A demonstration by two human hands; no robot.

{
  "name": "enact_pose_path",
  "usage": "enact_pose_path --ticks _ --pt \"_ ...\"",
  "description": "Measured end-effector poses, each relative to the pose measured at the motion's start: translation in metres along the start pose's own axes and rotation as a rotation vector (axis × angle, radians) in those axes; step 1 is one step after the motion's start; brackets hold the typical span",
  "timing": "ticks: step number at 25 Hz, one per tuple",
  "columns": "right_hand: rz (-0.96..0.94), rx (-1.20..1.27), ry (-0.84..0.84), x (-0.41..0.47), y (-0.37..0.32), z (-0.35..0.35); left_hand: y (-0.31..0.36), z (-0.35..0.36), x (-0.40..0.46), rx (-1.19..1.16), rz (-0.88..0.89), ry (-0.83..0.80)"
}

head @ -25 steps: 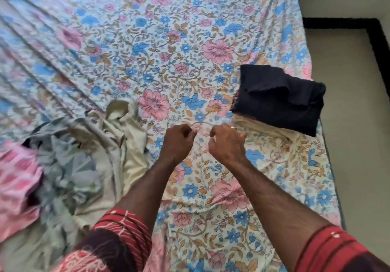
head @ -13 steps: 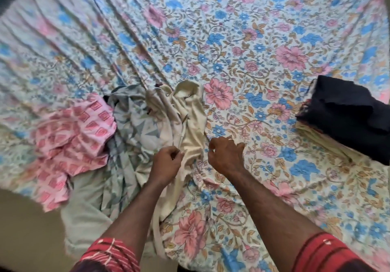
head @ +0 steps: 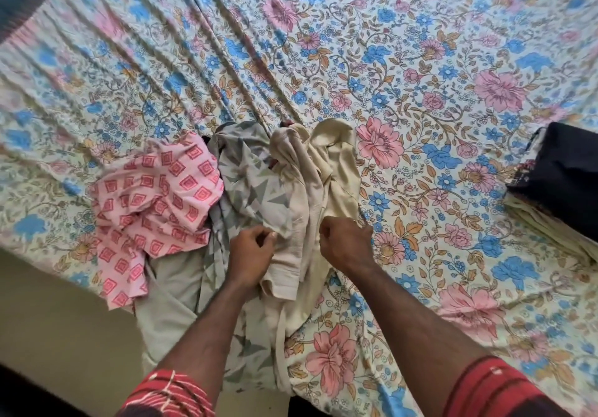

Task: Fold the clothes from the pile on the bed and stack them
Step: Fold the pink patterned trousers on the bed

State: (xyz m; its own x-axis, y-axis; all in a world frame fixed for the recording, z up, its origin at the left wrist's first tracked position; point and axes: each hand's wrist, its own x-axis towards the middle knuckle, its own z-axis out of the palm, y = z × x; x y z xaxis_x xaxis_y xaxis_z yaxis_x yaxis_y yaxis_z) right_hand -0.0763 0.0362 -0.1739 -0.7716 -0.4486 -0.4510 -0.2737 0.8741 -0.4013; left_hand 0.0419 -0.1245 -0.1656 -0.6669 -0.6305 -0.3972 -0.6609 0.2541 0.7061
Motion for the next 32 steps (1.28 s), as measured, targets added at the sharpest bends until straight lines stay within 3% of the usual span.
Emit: enact_pose_path --ticks 4,8,11,13,17,20,22,23,26,29,32 --pt "-0.116 0.099 0.015 0.005 -0.048 0.015 -0.016 -0.030 0.010 0.020 0.007 0.058" --pt "-0.273 0.488 -0.067 0.014 -0.124 0.030 -0.042 -0.075 0.017 -0.019 -0.041 0.127" --pt "-0.126 0.767 -0.309 0.018 -0.184 0.047 -0.057 -0.104 0.008 -0.112 -0.129 0.164" --pt "0.057 1.079 -0.367 0.016 -0.212 0.055 -0.063 -0.112 0.000 -0.205 -0.225 0.155" --pt "0.229 1.554 -0.296 0.004 -0.213 0.028 -0.060 -0.108 -0.009 -0.765 -0.630 -0.008" --pt "0.236 1.891 -0.397 -0.017 -0.166 -0.004 -0.050 -0.097 -0.025 -1.268 -0.577 -0.016" --pt "0.313 1.831 -0.411 -0.039 -0.112 -0.021 -0.040 -0.091 -0.037 -1.442 -0.513 0.074" --pt "0.395 1.678 -0.407 -0.057 -0.081 -0.029 -0.037 -0.087 -0.042 -1.463 -0.512 0.098" --pt "0.617 1.157 -0.327 -0.116 -0.002 -0.035 -0.016 -0.074 -0.060 -1.289 -0.612 -0.024" --pt "0.431 0.775 -0.055 -0.173 0.025 -0.044 0.028 -0.059 -0.094 -1.142 -0.632 -0.198" --pt "0.065 0.687 -0.105 -0.206 0.005 -0.061 0.072 -0.053 -0.122 -1.067 -0.463 -0.470"
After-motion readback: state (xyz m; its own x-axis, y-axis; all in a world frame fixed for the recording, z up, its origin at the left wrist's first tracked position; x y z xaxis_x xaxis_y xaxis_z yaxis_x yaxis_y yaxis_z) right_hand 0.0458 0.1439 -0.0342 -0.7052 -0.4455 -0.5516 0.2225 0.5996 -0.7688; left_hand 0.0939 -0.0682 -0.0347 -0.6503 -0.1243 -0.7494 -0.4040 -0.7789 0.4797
